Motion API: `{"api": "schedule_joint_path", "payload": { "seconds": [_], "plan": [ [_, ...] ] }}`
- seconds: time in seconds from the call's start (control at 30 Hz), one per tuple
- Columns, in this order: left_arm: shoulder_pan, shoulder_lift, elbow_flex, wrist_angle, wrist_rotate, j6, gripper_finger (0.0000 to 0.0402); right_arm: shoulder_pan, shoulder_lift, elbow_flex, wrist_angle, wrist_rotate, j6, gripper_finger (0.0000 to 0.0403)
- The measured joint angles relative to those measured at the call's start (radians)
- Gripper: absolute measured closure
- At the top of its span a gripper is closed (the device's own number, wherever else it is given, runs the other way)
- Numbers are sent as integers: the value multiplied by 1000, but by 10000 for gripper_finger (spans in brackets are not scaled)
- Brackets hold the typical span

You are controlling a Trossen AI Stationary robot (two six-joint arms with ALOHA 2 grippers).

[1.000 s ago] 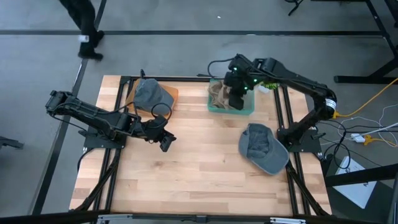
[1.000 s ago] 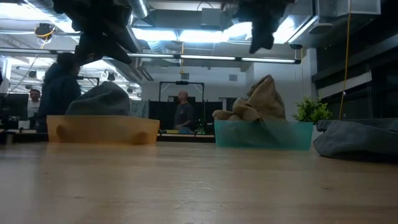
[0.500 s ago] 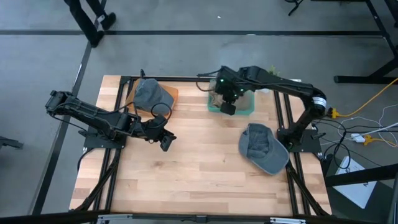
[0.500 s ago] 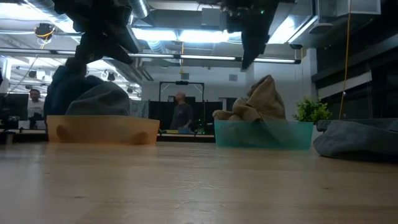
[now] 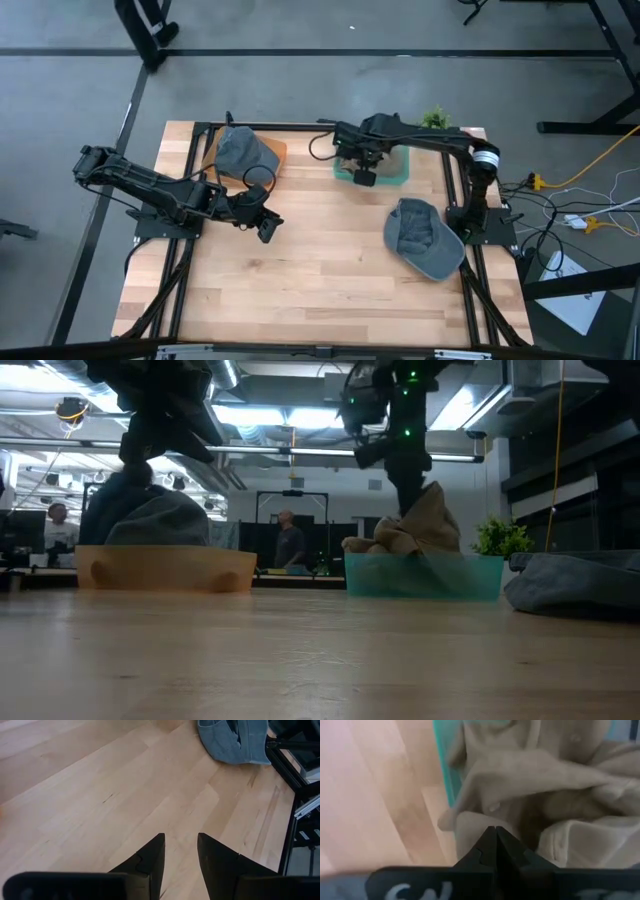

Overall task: Pick & Place hat
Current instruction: Put the brown cap into the green bin

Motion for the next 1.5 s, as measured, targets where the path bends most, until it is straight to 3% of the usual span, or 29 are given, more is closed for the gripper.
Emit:
{"api": "schedule_joint_path", "payload": {
  "seconds": [0.2,0.3,0.57,0.77,1.2,1.4,1.5],
  "plan": [
    [0,0,0,0,1,0,292,3,7,0,-2,-51,-7,401],
    [0,0,0,0,2,0,294,13,7,-4,-39,-84,-91,401],
    [0,0,0,0,2,-1,291,17,-20,-216,99,-204,-192,401],
    [0,0,0,1,4,-3,293,47,-37,-286,221,-168,-230,401],
    [0,0,0,2,6,-2,291,48,-45,-107,332,-126,-230,399],
    [0,0,0,2,6,-2,291,35,-46,39,120,-134,-100,399],
    [0,0,0,1,6,-1,291,18,-45,87,26,-197,-13,393]
  ]
}}
